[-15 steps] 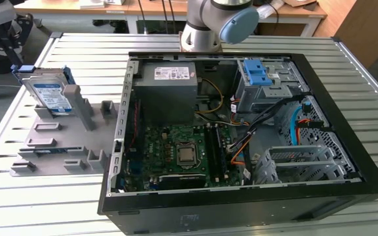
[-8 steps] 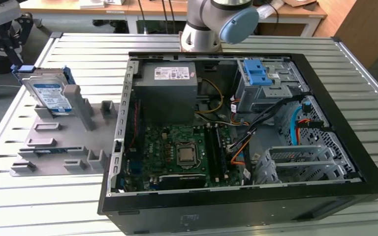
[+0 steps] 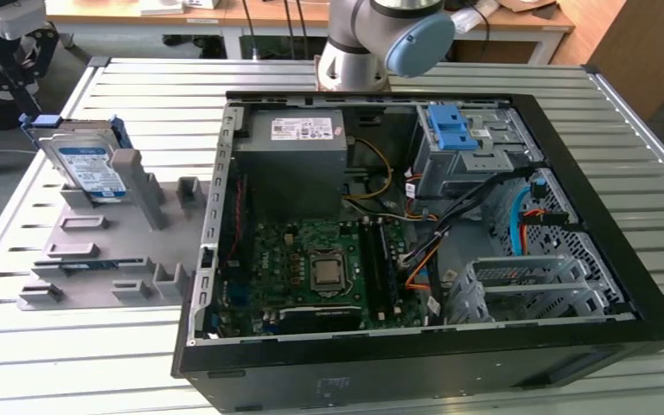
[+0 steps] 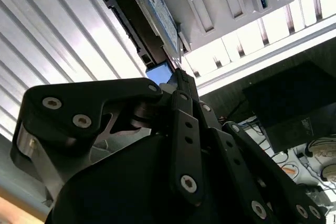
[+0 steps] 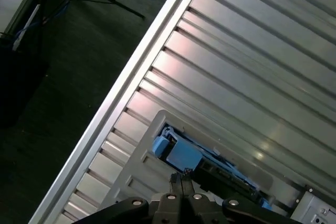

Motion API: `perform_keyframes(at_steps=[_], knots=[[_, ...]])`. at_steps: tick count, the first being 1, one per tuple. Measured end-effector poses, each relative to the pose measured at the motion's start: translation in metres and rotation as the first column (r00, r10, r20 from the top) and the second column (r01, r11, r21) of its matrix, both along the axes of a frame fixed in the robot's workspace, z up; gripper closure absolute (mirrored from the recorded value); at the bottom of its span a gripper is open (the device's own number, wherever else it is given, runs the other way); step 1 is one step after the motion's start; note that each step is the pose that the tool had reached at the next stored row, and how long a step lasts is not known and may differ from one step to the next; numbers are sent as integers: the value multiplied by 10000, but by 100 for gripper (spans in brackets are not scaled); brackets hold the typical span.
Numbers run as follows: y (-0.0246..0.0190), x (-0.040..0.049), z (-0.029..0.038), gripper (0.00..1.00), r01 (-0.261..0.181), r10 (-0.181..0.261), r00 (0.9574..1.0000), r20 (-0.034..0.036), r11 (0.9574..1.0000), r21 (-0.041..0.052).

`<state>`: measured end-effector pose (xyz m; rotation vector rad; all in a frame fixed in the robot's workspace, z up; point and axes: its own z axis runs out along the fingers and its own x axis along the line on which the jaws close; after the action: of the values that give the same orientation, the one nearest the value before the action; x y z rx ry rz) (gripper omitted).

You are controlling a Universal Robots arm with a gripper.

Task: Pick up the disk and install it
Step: 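Pick up the disk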

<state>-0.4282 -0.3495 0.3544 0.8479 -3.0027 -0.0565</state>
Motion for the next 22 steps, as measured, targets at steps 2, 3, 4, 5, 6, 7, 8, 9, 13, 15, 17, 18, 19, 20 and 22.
perform_keyframes(at_steps=[2,3,4,5,6,7,8,9,13,15,17,18,19,20,22], knots=[[0,0,-1,89,-325,325,9995,0,9995,0],[0,0,-1,89,-503,503,9987,0,9987,0],[0,0,-1,89,-681,681,9977,1,9977,0],[0,0,-2,89,-867,867,9962,1,9962,0],[0,0,-2,89,-1045,1045,9945,1,9945,0],[0,0,-3,89,-1240,1240,9923,1,9923,0],[0,0,-3,89,-1419,1419,9899,1,9899,0],[0,0,-4,89,-1596,1596,9872,1,9872,0],[0,0,-5,89,-2302,2302,9731,1,9731,0],[0,0,-6,89,-2662,2662,9639,1,9639,0],[0,0,-7,89,-3006,3006,9537,0,9537,0],[0,0,-8,89,-3177,3177,9482,1,9482,0],[0,0,-9,89,-3352,3352,9421,1,9421,0],[0,0,-10,89,-3521,3521,9360,1,9360,0],[0,0,-11,89,-3856,3856,9227,1,9227,0]])
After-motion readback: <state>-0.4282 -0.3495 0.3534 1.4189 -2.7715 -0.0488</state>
